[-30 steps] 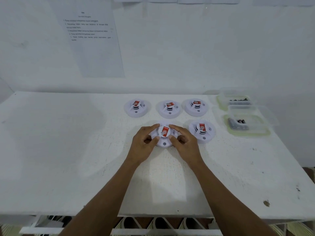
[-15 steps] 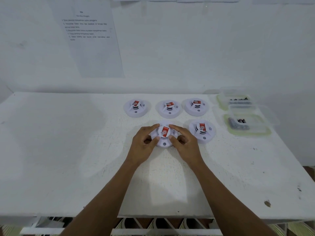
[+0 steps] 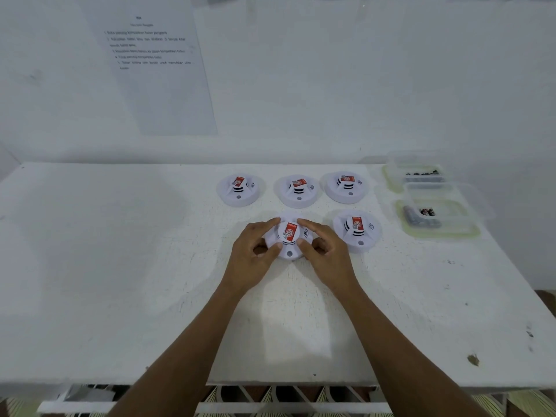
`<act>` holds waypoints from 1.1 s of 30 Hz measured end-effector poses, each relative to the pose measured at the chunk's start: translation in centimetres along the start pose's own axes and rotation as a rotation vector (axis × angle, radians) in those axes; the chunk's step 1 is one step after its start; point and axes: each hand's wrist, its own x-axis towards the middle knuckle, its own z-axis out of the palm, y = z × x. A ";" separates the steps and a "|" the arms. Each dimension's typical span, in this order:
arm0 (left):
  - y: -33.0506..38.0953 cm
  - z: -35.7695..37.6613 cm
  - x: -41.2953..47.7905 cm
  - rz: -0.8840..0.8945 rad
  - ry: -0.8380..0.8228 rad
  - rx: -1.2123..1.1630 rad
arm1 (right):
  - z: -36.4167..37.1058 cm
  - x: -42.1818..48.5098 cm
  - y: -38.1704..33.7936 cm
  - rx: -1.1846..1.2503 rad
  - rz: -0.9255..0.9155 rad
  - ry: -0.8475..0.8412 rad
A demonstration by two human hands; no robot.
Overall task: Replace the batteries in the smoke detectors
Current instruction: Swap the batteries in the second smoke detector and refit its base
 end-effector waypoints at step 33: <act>-8.3 -5.5 11.8 -0.147 -0.063 0.320 | 2.3 1.9 -0.2 -0.332 0.095 0.042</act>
